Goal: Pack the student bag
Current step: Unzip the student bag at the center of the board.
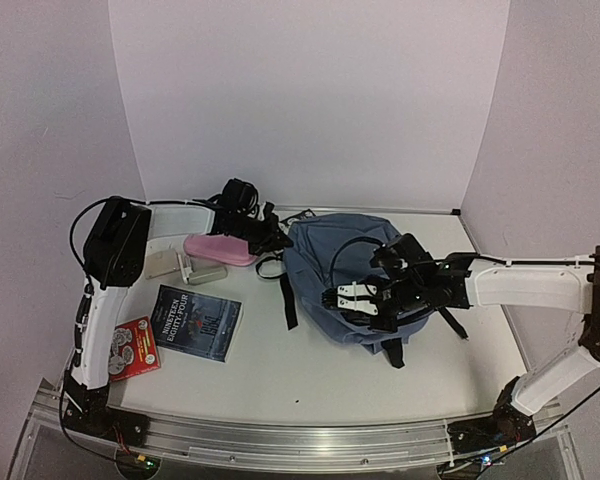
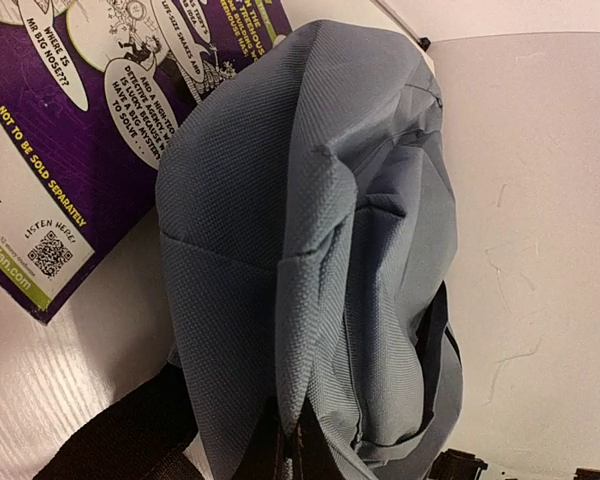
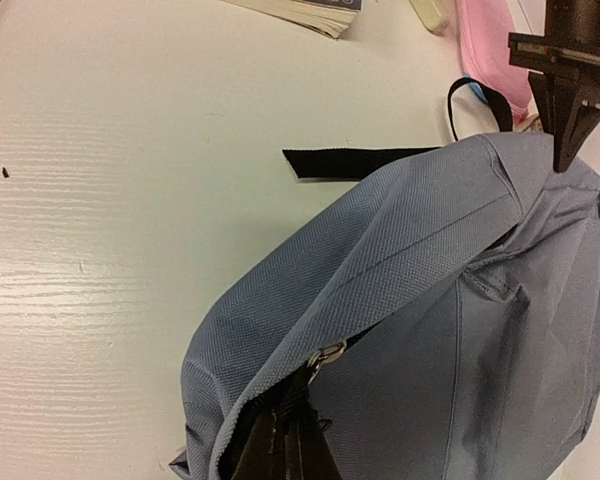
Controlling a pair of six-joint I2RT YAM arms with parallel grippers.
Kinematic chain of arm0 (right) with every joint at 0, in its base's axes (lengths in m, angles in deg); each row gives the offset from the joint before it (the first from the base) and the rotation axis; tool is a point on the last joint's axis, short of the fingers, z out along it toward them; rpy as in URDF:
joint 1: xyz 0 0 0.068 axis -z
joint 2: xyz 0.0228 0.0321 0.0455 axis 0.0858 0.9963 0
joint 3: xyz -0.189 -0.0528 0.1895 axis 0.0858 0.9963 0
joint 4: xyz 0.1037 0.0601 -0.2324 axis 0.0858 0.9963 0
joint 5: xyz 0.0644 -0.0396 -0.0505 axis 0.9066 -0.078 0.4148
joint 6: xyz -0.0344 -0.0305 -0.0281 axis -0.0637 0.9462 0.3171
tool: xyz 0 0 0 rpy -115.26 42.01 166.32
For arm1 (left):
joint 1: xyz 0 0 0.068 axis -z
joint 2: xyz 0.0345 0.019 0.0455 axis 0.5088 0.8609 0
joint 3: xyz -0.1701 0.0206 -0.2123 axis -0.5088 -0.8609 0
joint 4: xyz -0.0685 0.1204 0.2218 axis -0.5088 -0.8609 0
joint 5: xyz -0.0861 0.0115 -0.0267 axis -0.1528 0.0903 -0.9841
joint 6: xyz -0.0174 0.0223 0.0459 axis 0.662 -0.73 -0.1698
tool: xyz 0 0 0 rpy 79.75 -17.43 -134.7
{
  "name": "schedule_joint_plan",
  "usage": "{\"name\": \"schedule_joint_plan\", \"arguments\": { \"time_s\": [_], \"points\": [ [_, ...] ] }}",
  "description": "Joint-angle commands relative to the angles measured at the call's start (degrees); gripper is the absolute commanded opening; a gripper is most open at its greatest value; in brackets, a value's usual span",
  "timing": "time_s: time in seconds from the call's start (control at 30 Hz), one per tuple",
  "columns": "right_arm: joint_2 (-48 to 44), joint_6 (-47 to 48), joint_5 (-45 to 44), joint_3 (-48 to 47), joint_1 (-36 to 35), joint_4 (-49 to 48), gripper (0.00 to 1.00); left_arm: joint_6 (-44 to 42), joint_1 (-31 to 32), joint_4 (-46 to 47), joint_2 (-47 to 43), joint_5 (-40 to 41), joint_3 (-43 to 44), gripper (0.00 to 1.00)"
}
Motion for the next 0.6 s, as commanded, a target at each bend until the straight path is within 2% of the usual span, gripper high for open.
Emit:
{"name": "schedule_joint_plan", "arguments": {
  "time_s": [0.0,0.1,0.13,0.2,0.27,0.4,0.47,0.57],
  "points": [
    [-1.89,-2.21,3.33,0.75,-0.30,4.46,0.00,0.25,-1.60,3.29,-0.80,1.63,3.59,0.00],
    [-3.61,-2.66,3.51,2.30,-0.34,4.93,0.00,-0.45,-2.58,2.00,-0.55,0.52,4.72,0.01],
    [-3.73,-3.21,3.85,2.24,-0.30,4.82,0.00,-1.02,-2.48,1.56,-0.55,0.07,5.21,0.05],
    [-2.87,-5.59,4.39,1.07,-0.30,3.74,0.00,-2.04,-1.36,1.98,-1.25,-0.95,4.67,0.27],
    [-0.68,-8.38,4.15,-1.49,-0.28,1.98,0.00,-4.56,0.78,0.13,-3.10,1.27,3.66,0.49],
    [3.43,-13.30,2.35,-5.95,-0.28,-1.43,0.00,-4.92,3.49,-1.77,-10.44,7.15,-5.39,0.75],
    [4.61,-14.82,2.05,-7.60,-0.31,-2.68,0.00,-3.52,3.88,-0.32,-14.54,9.73,-12.33,0.80],
    [6.32,-16.45,1.15,-8.99,-0.30,-4.47,0.00,-2.85,4.27,1.08,-20.68,11.53,-18.33,0.83]
  ]
}}
